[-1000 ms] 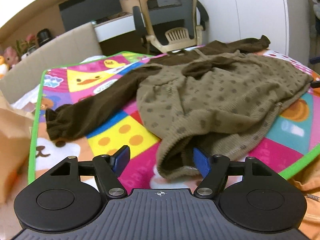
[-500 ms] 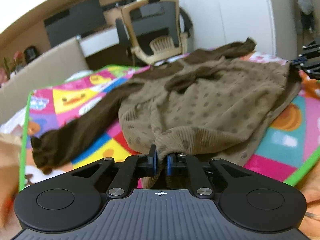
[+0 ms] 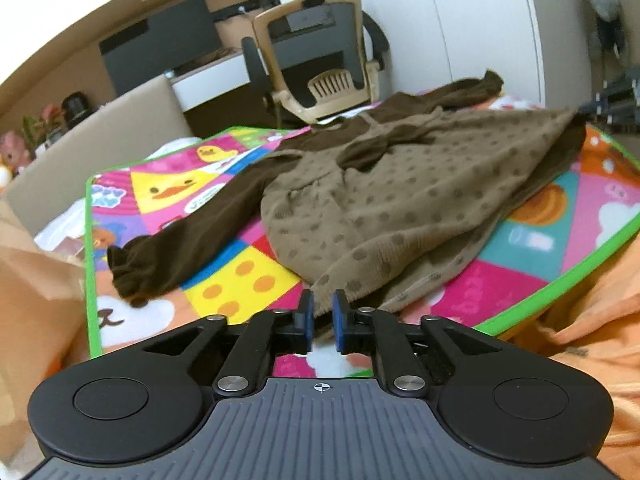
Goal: Fold clothes
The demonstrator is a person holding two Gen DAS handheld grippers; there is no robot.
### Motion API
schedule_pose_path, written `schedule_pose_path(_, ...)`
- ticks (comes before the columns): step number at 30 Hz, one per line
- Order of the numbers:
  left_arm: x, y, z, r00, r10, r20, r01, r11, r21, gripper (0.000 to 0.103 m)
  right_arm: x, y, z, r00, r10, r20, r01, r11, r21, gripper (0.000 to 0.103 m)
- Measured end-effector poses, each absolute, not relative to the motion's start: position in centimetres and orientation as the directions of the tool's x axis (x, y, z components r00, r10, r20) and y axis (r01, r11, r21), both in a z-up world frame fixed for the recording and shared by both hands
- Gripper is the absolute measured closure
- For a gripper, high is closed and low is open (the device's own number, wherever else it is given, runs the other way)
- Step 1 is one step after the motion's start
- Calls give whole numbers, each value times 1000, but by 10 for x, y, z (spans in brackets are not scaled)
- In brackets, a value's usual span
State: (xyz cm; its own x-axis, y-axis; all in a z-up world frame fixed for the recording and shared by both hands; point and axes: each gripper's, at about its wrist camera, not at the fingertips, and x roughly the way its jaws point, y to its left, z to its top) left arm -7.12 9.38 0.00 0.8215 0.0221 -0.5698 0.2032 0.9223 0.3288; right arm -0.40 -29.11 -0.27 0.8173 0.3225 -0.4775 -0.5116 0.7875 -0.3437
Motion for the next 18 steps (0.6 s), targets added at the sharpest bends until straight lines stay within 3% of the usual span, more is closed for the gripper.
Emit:
schedule_pose_path(2, -65, 86, -10, 818, 31, -574, 238, 890, 388, 55, -4, -289, 0, 820, 330, -468, -513, 786, -345, 99)
schedule_pose_path(4, -56, 78, -21, 823, 54, -566, 251, 858, 447, 42, -2, -287, 2, 822, 336, -459, -514, 784, -347, 99)
schedule_pose_path(8, -33, 74, -30, 828, 54, -558, 259, 847, 465, 37, 3, -286, 6, 827, 339, -448, -509, 790, -342, 99)
schedule_pose_path(9, -28, 73, -31, 829, 50, -557, 260, 848, 462, 39, 4, -285, 7, 829, 340, -445, -508, 791, -341, 99)
schedule_pose_path(10, -24, 73, -31, 830, 43, -557, 263, 849, 458, 53, 5, -285, 8, 830, 341, -442, -506, 793, -340, 99)
schedule_pose_path(11, -22, 71, -31, 829, 30, -559, 273, 850, 450, 82, 5, -285, 9, 830, 342, -440, -506, 794, -337, 99)
schedule_pose_path(12, -22, 70, -29, 828, 13, -561, 285, 851, 441, 92, 5, -285, 11, 830, 345, -438, -506, 796, -332, 99)
schedule_pose_path(18, -62, 72, -5, 838, -44, -543, 302, 867, 397, 97, -2, -293, 14, 821, 360, -443, -515, 803, -301, 99)
